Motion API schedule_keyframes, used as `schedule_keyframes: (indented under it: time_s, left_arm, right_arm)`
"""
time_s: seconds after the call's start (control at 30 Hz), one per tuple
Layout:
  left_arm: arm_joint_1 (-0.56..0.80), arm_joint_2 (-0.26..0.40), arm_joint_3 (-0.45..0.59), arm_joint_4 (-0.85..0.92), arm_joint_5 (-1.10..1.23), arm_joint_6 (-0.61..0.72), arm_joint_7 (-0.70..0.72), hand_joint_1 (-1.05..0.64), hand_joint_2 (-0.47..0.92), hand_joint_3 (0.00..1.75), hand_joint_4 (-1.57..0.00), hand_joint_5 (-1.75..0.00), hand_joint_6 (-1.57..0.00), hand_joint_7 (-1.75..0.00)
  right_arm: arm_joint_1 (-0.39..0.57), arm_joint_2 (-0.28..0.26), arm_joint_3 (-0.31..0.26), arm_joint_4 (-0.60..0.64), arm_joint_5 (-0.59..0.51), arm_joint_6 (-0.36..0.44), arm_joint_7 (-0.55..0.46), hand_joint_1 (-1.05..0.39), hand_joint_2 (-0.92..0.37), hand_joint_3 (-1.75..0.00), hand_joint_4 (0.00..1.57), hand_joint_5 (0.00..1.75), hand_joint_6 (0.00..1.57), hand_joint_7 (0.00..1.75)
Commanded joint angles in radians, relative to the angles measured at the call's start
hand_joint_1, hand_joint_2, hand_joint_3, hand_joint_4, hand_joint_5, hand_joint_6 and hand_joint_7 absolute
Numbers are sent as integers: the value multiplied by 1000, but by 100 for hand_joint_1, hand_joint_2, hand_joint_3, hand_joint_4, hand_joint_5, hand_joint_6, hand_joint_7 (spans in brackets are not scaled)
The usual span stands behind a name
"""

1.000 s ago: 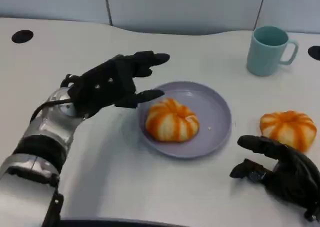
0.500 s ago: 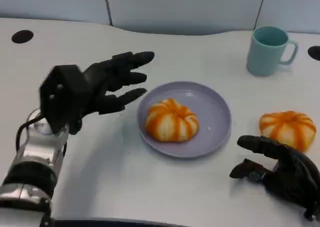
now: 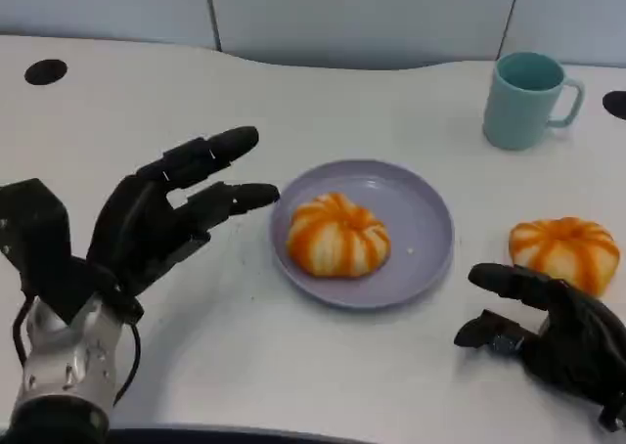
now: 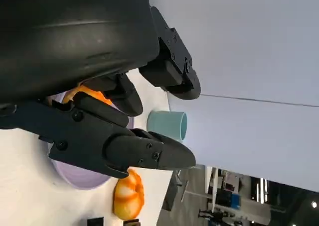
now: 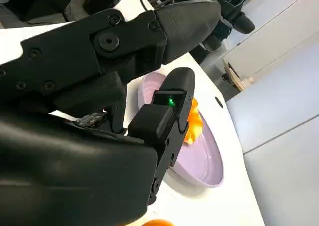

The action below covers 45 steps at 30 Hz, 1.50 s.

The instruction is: Grasp the bread from the table and place it into the plate.

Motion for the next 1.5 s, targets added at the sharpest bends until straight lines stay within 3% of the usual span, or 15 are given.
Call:
schedule_keyframes:
  time_s: [0.03,0.17,0.5,0.53,0.57,0.67,0.77,0.83,0.9,1.3,1.43,1.5]
  left_arm:
    - [65,-4,27,-70,-46,75,8,-62,92,21,-64,-71,-71,-8]
    - [115,-25,44,-126,-64,121,46,-54,92,23,-59,-94,-79,-8]
    - [130,-31,48,-160,-60,145,60,-53,92,23,-58,-99,-80,-8]
    - [178,-55,61,-183,-77,155,87,-53,92,23,-58,-99,-81,-8]
    - [218,-76,72,-205,-90,167,112,-51,92,27,-61,-112,-86,-13]
    - [283,-107,84,-262,-109,199,163,-49,92,28,-62,-128,-89,-21]
    - [317,-112,75,-295,-91,215,196,-48,92,28,-61,-133,-88,-28]
    - [341,-112,66,-315,-81,220,210,-50,92,27,-56,-140,-76,-54]
    - [351,-112,63,-323,-80,221,212,-50,92,27,-51,-145,-69,-67]
    - [394,-126,67,-332,-81,195,231,-45,92,30,-54,-154,-65,-80]
    - [391,-129,75,-311,-78,182,243,-42,92,30,-57,-156,-64,-85]
    - [391,-129,77,-306,-77,178,247,-42,92,29,-55,-157,-65,-89]
  right_arm:
    - [22,-10,-2,6,-6,32,-23,-37,-92,-7,72,107,93,33]
    - [22,-10,-4,12,-4,25,-13,-35,-92,-9,71,106,92,32]
    - [21,-10,-6,14,-5,24,-10,-35,-92,-10,71,106,92,32]
    - [21,-11,-4,14,-9,20,-13,-35,-92,-10,71,106,92,32]
    - [21,-12,-2,16,-12,15,-11,-36,-92,-10,70,106,93,32]
    - [20,-12,-3,12,-8,31,-16,-37,-92,-8,70,105,93,32]
    - [23,-11,-1,3,-10,37,-27,-37,-92,-7,71,105,94,32]
    - [28,-10,1,-9,-11,36,-33,-37,-92,-6,72,106,94,32]
    - [31,-9,3,-16,-10,35,-33,-38,-92,-7,71,107,94,32]
    - [42,-13,7,-29,-6,31,-7,-37,-92,-11,67,111,91,32]
    - [42,-19,12,-28,-13,23,4,-38,-92,-15,57,126,80,48]
    - [48,-20,18,-45,-21,24,-16,-38,-92,-16,55,130,71,66]
